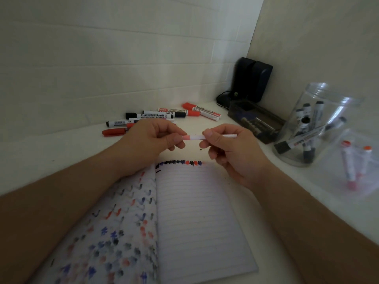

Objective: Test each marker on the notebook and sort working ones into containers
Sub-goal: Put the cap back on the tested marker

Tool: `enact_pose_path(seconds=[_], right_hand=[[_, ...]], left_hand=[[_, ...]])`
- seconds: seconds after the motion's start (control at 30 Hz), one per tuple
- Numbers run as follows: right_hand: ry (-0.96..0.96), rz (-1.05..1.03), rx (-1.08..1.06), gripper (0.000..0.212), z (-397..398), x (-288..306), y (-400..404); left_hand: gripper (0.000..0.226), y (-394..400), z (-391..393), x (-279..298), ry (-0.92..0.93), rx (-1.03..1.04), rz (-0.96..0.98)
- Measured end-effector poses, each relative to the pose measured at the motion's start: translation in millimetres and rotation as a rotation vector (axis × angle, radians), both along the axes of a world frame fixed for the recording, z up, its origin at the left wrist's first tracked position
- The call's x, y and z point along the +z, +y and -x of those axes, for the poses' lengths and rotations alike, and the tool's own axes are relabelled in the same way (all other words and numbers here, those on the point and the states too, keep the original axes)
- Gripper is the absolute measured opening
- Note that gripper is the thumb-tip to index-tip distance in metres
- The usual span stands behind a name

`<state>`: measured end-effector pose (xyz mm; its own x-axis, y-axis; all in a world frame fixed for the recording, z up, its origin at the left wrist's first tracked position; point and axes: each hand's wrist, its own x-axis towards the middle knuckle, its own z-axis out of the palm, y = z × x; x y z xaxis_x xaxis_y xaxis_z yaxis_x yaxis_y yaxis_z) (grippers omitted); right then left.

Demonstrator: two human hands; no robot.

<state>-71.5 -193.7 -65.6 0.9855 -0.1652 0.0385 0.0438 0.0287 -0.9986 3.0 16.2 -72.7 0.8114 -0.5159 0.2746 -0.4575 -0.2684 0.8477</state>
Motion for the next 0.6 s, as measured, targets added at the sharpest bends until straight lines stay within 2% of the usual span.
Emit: enact_pose_path(seconds=[0.2,0.3,0.43,0.53,0.6], right_hand=[[0.06,-0.157,-0.007,0.01,0,1,8],[0.078,-0.21,0.007,0.009,4,5,13],[0.095,-0.326,0.055,0.01,17,21,12],[0.106,-0.323,0.065,0.012,44,36,-6],[0.083,-0.343,-0.011,0.017,80,43,-25]], left_hand=[[0.017,-3,1,7,-0.12,0.041,-0.041],[0.018,-1,5,15,-0.204,0.061,-0.12],[0.014,0,23,42,-0.313,0.087,-0.158],[0.01,-15,55,69,-0.35,0.031,-0.244],[0.008,-35,88,78,-0.303,-0.048,-0.211]])
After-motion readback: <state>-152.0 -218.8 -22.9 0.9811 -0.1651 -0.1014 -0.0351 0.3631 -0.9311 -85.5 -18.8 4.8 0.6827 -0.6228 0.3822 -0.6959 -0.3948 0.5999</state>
